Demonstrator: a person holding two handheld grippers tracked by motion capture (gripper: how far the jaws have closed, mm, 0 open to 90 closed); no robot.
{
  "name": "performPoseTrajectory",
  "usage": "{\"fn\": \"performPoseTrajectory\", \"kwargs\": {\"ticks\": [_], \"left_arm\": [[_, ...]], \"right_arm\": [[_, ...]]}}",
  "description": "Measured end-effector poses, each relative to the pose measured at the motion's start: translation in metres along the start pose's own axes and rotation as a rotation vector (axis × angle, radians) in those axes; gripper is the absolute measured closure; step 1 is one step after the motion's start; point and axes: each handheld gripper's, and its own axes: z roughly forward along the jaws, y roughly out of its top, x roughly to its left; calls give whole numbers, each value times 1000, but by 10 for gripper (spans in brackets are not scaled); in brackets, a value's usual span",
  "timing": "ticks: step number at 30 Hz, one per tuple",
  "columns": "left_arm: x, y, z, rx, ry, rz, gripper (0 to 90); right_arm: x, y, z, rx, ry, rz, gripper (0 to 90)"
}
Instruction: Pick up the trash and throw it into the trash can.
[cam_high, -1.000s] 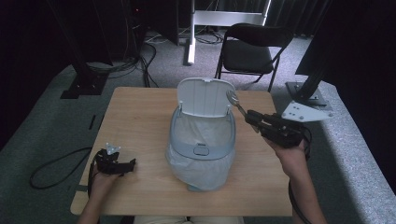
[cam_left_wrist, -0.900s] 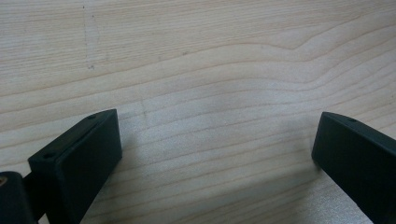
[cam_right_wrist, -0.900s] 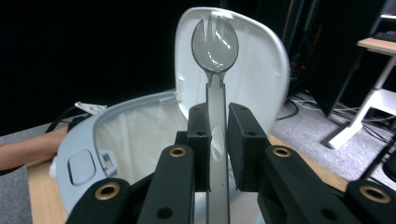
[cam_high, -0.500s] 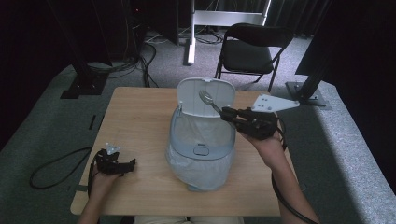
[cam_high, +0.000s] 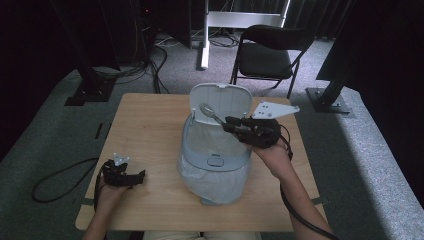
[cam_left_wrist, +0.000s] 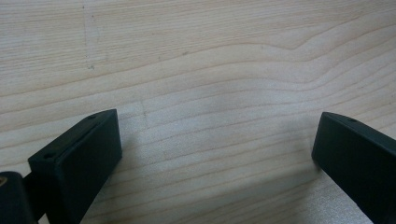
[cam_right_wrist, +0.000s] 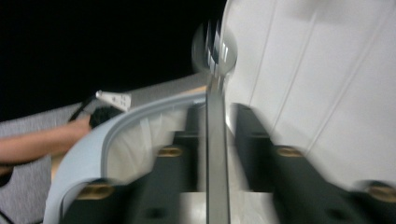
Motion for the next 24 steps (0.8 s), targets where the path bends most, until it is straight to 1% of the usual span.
{"fn": "performPoseTrajectory", "kwargs": {"ticks": [1, 3, 5, 7, 9, 10, 12, 14, 15, 16, 17, 18, 19, 21, 24], "left_arm": [[0, 0, 0, 0, 0, 0, 16], [0, 0, 0, 0, 0, 0, 16], [0, 0, 0, 0, 0, 0, 16], [0, 0, 0, 0, 0, 0, 16], [0, 0, 0, 0, 0, 0, 16], [0, 0, 0, 0, 0, 0, 16], [0, 0, 0, 0, 0, 0, 16], [0, 0, 0, 0, 0, 0, 16], [0, 0, 0, 0, 0, 0, 16], [0, 0, 0, 0, 0, 0, 16], [0, 0, 0, 0, 0, 0, 16], [0, 0, 0, 0, 0, 0, 16], [0, 0, 0, 0, 1, 0, 16], [0, 0, 0, 1, 1, -1, 16], [0, 0, 0, 0, 1, -1, 16]], "right_arm": [[-1, 0, -1, -10, -7, 12, 601], [-3, 0, -3, -17, -22, 18, 519], [-4, 0, -5, -27, -23, 39, 468], [-5, -1, -8, -26, -35, 44, 394], [-6, -3, -10, -20, -55, 53, 349], [-7, -5, -11, -19, -64, 56, 302], [-9, -8, -14, -16, -69, 71, 240], [-11, -11, -18, -25, -90, 86, 163], [-12, -13, -21, -25, -81, 84, 117], [-14, -15, -24, -32, -85, 91, 135], [-16, -16, -26, -37, -99, 99, 130], [-18, -18, -29, -36, -100, 92, 122], [-20, -19, -31, -38, -103, 96, 122], [-26, -23, -36, -59, -113, 127, 122], [-35, -28, -41, -63, -152, 160, 118]]}}
